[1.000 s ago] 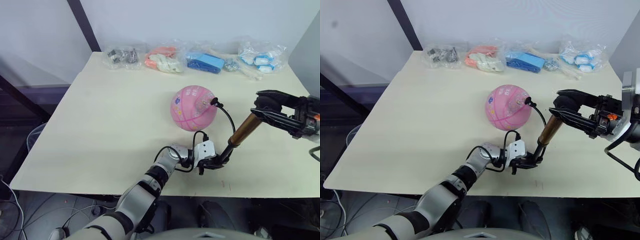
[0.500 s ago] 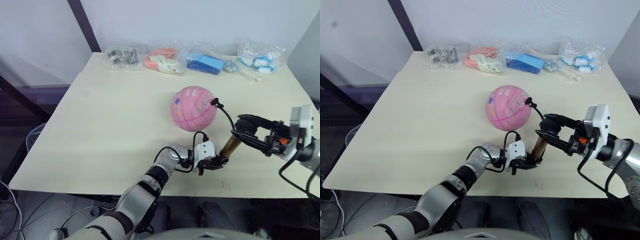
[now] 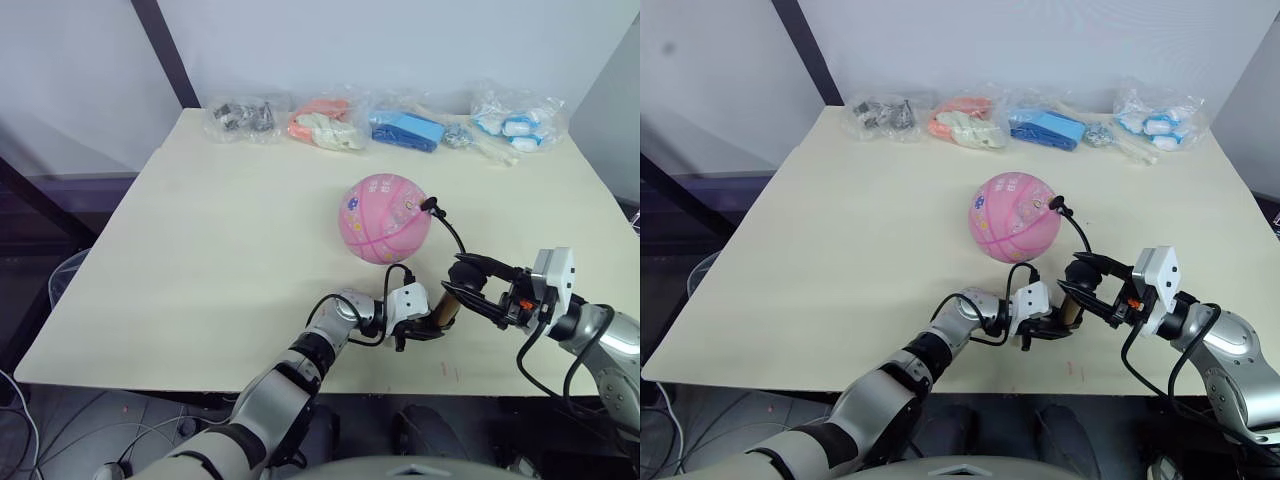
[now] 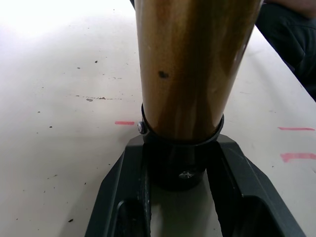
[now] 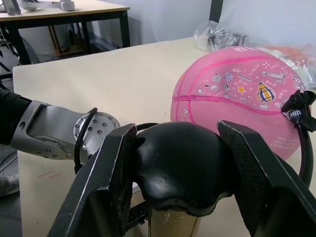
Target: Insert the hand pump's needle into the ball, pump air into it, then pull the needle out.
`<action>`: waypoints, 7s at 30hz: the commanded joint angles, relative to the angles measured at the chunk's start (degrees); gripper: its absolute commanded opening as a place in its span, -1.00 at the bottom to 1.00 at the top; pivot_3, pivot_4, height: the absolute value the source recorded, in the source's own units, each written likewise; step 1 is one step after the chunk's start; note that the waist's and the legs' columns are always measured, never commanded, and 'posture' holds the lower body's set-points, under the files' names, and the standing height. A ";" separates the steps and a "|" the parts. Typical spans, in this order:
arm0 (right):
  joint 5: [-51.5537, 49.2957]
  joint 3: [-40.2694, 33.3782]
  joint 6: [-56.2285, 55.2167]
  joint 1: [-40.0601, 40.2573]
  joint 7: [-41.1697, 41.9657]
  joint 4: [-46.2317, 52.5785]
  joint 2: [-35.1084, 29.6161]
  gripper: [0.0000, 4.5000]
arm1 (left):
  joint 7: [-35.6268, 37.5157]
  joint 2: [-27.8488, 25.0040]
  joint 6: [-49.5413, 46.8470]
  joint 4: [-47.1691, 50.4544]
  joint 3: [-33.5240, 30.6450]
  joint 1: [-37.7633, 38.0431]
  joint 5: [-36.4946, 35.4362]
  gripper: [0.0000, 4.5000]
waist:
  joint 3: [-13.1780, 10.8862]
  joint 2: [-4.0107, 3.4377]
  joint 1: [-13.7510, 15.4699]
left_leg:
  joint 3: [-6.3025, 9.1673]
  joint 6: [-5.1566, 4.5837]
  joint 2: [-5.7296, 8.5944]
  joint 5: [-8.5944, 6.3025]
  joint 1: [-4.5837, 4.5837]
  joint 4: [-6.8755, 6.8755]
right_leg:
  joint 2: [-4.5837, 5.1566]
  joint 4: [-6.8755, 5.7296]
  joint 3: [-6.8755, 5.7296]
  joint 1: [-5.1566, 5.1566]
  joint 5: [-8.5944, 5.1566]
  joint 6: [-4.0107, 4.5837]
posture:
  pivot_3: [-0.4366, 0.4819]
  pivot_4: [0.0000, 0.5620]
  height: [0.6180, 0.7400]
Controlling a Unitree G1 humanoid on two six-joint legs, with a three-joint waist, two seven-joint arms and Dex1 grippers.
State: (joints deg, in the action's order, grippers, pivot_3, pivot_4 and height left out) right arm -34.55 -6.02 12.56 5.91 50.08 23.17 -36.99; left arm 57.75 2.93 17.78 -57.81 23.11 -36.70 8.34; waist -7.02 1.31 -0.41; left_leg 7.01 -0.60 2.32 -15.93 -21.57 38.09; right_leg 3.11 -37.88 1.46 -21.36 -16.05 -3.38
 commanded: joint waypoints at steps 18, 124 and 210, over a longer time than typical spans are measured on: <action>-33.06 -29.02 24.17 -15.15 -3.98 6.64 -21.41 -0.06 | 0.83 -0.33 -1.99 -3.63 0.85 1.09 1.69 -0.52 | -0.67 -0.46 0.60 | -0.04 -0.03 0.02 -0.01 -0.24 0.04 | 0.12 0.01 0.00 -0.13 0.01 -0.01 | -0.05 -0.47 1.00; -21.53 -20.01 18.70 -11.24 0.33 6.93 -16.08 -0.06 | 1.17 -0.77 -3.08 -2.49 0.74 2.13 2.03 -0.52 | -0.53 -0.47 0.35 | 0.05 -0.04 0.01 -0.02 -0.19 0.01 | 0.06 0.03 -0.05 -0.09 -0.01 -0.01 | -0.05 -0.47 1.00; 6.19 6.19 3.58 2.70 -4.25 -4.89 3.60 -0.06 | 0.48 -0.60 -2.35 -3.09 1.41 2.03 2.22 -0.52 | 0.15 0.11 0.53 | 0.00 -0.04 -0.01 -0.03 0.03 -0.03 | -0.01 0.03 0.00 0.00 -0.01 -0.01 | -0.05 -0.47 1.00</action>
State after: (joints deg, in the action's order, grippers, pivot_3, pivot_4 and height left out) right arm -33.10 -5.36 14.34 5.72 46.03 23.54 -33.50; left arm 57.76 3.06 17.20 -57.73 22.90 -36.24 8.17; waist -6.86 1.42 0.12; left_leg 7.01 -0.64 2.30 -15.96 -21.51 38.04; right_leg 3.10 -37.85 1.46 -21.35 -16.06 -3.38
